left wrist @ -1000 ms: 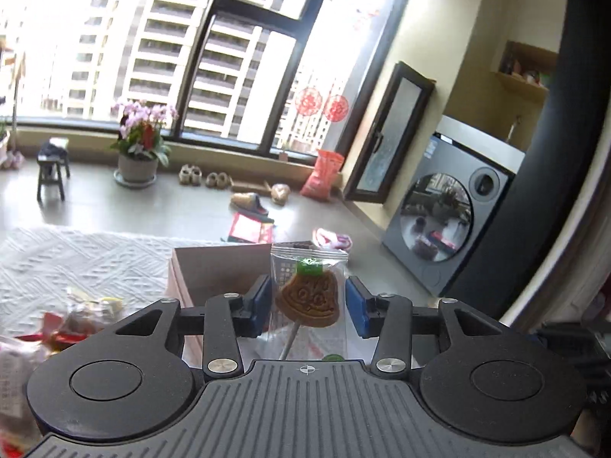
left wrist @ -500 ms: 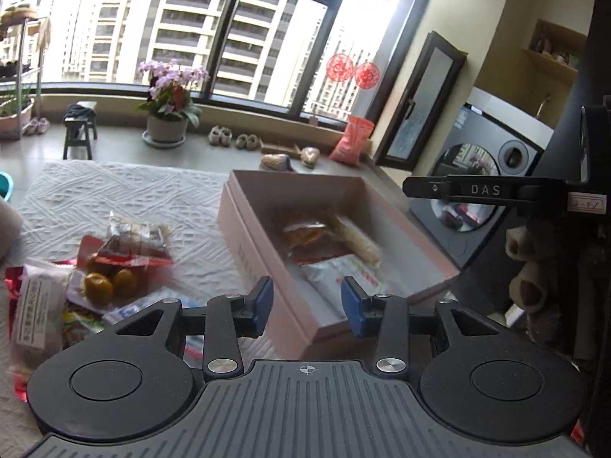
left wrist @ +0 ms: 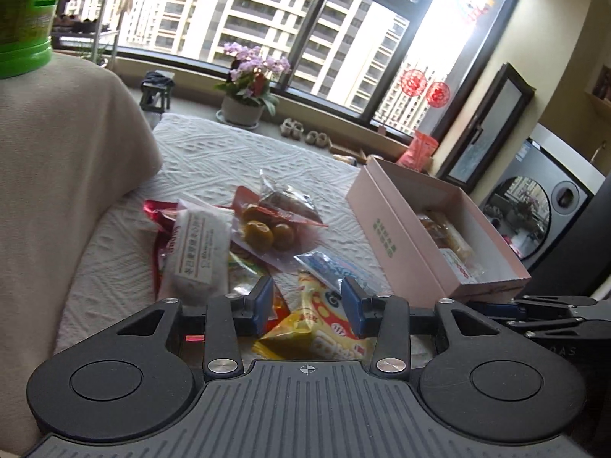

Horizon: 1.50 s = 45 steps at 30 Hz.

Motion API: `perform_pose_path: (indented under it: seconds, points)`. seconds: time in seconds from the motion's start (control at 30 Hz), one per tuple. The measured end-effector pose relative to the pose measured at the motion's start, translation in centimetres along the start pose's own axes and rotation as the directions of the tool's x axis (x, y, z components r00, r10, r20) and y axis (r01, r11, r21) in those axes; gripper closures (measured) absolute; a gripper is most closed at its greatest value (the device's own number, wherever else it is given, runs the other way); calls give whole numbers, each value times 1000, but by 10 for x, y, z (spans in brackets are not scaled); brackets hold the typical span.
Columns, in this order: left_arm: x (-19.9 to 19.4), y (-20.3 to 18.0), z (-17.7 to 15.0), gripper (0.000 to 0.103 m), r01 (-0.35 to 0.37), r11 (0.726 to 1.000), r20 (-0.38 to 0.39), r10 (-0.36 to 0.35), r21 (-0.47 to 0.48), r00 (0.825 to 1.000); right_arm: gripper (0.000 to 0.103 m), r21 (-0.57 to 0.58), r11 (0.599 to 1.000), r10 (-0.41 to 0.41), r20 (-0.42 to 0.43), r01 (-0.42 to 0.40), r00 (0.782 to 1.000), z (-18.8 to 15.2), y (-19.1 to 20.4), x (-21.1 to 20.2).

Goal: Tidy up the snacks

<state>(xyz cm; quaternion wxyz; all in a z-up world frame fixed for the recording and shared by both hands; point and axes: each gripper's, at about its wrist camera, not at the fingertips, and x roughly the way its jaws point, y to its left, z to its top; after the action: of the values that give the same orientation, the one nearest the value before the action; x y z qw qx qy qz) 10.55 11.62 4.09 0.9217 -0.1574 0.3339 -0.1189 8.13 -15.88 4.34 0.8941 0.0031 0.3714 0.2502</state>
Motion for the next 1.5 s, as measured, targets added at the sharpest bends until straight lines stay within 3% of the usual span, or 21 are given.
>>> perform_pose_path:
  seconds: [0.1, 0.17, 0.3, 0.47, 0.5, 0.53, 0.57, 0.6, 0.83, 0.93, 1.0, 1.1, 1.17, 1.2, 1.3, 1.37, 1.43, 1.5]
  points:
    - [-8, 13, 0, 59, -28, 999, 11, 29, -21, 1000, 60, 95, 993, 73, -5, -73, 997, 13, -2, 23]
    - [-11, 20, -2, 59, -43, 999, 10, 44, -27, 999, 52, 112, 990, 82, 6, -82, 997, 22, 10, 38]
    - [-16, 22, -10, 59, -25, 1000, -6, 25, -10, 1000, 48, 126, 988, 91, 23, -93, 996, 41, 49, 72]
    - [-21, 21, -18, 59, -24, 999, -25, 25, 21, 999, 43, -50, 999, -8, 99, 13, 995, 63, 98, 106]
    - [-23, 22, -19, 59, -24, 1000, -25, 24, 17, 999, 44, -76, 997, -11, 87, 17, 996, 68, 100, 111]
    - [-25, 24, -19, 59, -21, 1000, -22, 21, 10, 1000, 52, -85, 996, -2, 61, 7, 998, 70, 100, 116]
    - [-27, 25, -20, 59, -17, 1000, -17, 17, 4, 1000, 70, -79, 997, 24, 15, -22, 1000, 70, 97, 119]
    - [-28, 27, -19, 59, -8, 1000, -11, 8, 0, 1000, 75, -66, 997, 46, -21, -47, 999, 68, 93, 119]
    - [-14, -4, -25, 59, 127, 988, -81, -120, 91, 989, 76, -70, 993, 90, -76, -96, 993, 15, 63, 57]
    - [-6, -27, -33, 56, 165, 975, -133, -146, 146, 980, 76, -89, 996, 7, -88, -15, 996, -10, 46, 36]
    - [-1, -36, -38, 56, 152, 973, -153, -126, 172, 980, 76, -88, 995, -50, -79, 43, 996, -22, 33, 24]
    - [4, -42, -41, 54, 86, 975, -169, -51, 206, 984, 70, -42, 998, -56, -62, 54, 997, -27, 17, 11]
    - [2, -41, -42, 49, 49, 975, -161, -14, 215, 987, 47, -2, 999, -43, -35, 43, 998, -25, 12, 7]
    - [-1, -39, -41, 49, 21, 975, -150, 12, 220, 989, 43, 4, 999, -42, -17, 42, 999, -22, 13, 7]
    - [-12, -30, -37, 52, -67, 971, -116, 95, 229, 989, 42, -8, 1000, -10, 4, 10, 1000, -11, 26, 18]
    - [-22, -19, -29, 54, -66, 982, -86, 82, 177, 993, 42, -5, 1000, 16, 4, -16, 1000, -3, 38, 29]
    - [-34, -10, -18, 54, -70, 992, -19, 73, 107, 997, 42, -22, 999, 41, 10, -41, 999, 4, 52, 38]
    - [-38, -6, -4, 54, -131, 986, 62, 126, 98, 990, 42, -55, 997, 51, 21, -50, 998, 9, 65, 44]
